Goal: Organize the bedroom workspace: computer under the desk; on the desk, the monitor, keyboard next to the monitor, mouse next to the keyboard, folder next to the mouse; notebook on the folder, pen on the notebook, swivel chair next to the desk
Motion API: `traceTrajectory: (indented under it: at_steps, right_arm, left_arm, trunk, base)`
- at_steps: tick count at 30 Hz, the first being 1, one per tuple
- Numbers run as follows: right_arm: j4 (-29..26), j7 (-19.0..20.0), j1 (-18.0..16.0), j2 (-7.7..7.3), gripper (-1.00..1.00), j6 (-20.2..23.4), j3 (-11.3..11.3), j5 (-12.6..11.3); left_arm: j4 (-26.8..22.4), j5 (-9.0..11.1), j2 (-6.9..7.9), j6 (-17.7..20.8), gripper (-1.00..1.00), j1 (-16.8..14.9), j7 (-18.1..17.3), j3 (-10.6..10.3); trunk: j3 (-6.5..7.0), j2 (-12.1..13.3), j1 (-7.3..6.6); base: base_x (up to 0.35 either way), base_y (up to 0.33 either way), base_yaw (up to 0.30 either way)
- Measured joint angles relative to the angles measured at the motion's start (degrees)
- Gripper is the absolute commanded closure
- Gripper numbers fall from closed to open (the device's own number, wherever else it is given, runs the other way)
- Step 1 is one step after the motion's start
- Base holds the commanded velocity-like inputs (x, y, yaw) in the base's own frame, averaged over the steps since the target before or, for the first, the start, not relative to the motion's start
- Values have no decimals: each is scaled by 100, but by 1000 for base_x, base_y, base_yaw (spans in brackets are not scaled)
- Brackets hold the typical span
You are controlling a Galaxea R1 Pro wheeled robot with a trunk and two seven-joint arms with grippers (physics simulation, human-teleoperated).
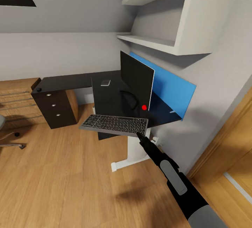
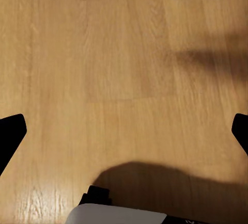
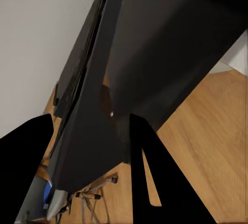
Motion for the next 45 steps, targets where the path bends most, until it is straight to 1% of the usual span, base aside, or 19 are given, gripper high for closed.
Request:
traceTrajectory:
  at_steps: [3,5,7,8,9,10,17,18,21,23,24,25,26,29,31,32,37,41,45]
  right_arm:
    - [20,-14,0,-6,100,98,-8,-2]
    - [21,-16,-4,-16,100,387,-13,-9]
    - [19,-2,-11,-53,100,968,-61,-24]
    - [19,-1,-14,-63,100,1167,-142,-10]
    - [17,1,-15,-66,100,1251,-200,-13]
    - [16,-2,-18,-77,100,1495,-418,-14]
    - [11,4,-27,-87,100,2641,-928,-47]
    - [10,12,-29,-87,100,2889,-1010,-52]
    - [7,120,-38,-93,100,3260,-1119,-86]
    - [3,349,-41,-91,100,3426,-1160,-137]
    - [3,570,-43,-87,100,3463,-1174,-130]
    - [-1,664,-44,-77,100,3468,-1182,-160]
    - [4,721,-44,-65,100,3416,-1184,-98]
    - [10,802,-45,-45,100,3029,-1179,-80]
    - [15,866,-46,-39,100,2592,-1174,-62]
    - [14,885,-43,-37,100,2529,-1159,-92]
    - [6,1057,-31,-34,100,2287,-1098,-44]
    - [21,1081,-34,-34,100,2244,-983,122]
    - [23,1088,-30,-33,100,1879,-711,446]
  left_arm:
    - [0,3,-2,0,-100,-1,0,0]
    - [0,1,-3,0,-100,-1,0,0]
    - [0,2,-4,0,-100,0,0,0]
    - [0,1,-4,0,-100,1,0,0]
    - [0,1,-4,0,-100,1,0,0]
    - [0,0,-4,0,-100,0,0,1]
    - [0,0,-4,0,-100,1,0,0]
    - [0,0,-4,0,-100,0,0,0]
    - [2,0,-4,0,-100,0,0,0]
    - [1,0,-4,0,-100,0,0,0]
    - [1,0,-4,0,-100,-1,0,0]
    - [0,0,-4,0,-100,-1,0,0]
    - [0,0,-4,0,-100,-1,0,0]
    - [0,0,-4,0,-100,0,0,0]
    - [-1,0,-4,-6,-100,0,0,1]
    - [0,0,-4,-6,-100,0,0,0]
    - [0,-3,-4,-9,-100,2,-8,-6]
    - [0,-1,-2,-9,-100,0,-9,-2]
    - [0,0,3,-9,-100,-1,-8,0]
  trunk:
    - [0,0,0]
    - [0,0,0]
    - [0,0,0]
    - [0,0,0]
    - [0,0,0]
    - [0,0,0]
    - [0,0,0]
    - [0,0,0]
    - [0,0,0]
    - [0,0,0]
    - [0,0,0]
    - [0,0,0]
    - [0,0,0]
    - [0,0,0]
    - [0,0,-1]
    - [0,0,-1]
    - [0,-1,-3]
    - [0,0,-3]
    - [0,0,-3]
  base:
    - [0,0,0]
    - [0,0,0]
    - [0,0,0]
    - [0,0,0]
    - [0,0,0]
    - [0,0,0]
    - [0,0,0]
    - [0,0,0]
    - [0,0,0]
    - [0,0,0]
    - [0,0,0]
    - [0,0,0]
    - [0,0,0]
    - [6,0,0]
    - [97,0,0]
    - [172,0,0]
    - [288,0,0]
    - [278,0,0]
    - [238,0,0]
